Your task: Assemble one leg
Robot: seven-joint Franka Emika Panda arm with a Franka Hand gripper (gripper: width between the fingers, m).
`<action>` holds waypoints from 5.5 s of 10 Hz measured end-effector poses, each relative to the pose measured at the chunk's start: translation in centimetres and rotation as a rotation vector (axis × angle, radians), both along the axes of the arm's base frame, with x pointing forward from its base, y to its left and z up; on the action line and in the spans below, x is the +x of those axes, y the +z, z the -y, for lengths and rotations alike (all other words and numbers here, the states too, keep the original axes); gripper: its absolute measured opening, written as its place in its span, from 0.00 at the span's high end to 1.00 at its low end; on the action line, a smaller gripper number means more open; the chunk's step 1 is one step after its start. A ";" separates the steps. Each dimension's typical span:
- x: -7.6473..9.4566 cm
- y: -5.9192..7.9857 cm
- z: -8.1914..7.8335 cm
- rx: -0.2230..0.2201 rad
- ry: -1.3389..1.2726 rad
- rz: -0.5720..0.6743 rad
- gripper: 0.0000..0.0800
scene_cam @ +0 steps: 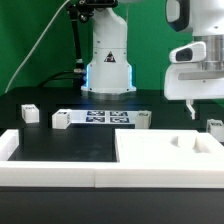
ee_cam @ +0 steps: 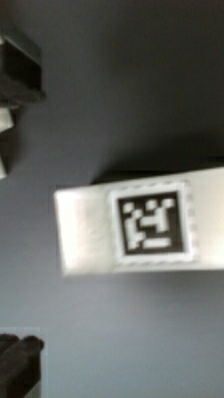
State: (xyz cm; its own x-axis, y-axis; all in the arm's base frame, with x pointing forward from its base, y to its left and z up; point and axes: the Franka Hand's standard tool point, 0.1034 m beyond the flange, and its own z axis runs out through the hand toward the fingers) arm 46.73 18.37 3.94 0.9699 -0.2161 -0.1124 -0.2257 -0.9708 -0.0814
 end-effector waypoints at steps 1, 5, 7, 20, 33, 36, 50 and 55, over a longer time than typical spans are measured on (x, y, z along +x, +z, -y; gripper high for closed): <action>0.3 -0.3 0.7 0.001 0.027 -0.068 0.19; 0.3 -0.4 1.3 0.023 0.033 -0.369 0.19; -0.1 0.3 0.8 0.054 0.024 -0.565 0.19; 0.1 -2.5 -1.4 0.077 0.006 -0.629 0.19; -0.7 -3.5 -1.3 0.073 -0.004 -0.622 0.64; 0.2 -0.2 1.0 0.090 0.016 -0.641 0.64; 7.2 7.5 4.8 -0.011 0.081 0.214 0.63; 8.9 9.2 3.3 -0.006 0.175 0.619 0.63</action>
Offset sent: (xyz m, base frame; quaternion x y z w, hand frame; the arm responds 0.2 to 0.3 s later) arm 0.0014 0.0087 0.0023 0.0038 -0.2415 0.0177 0.9702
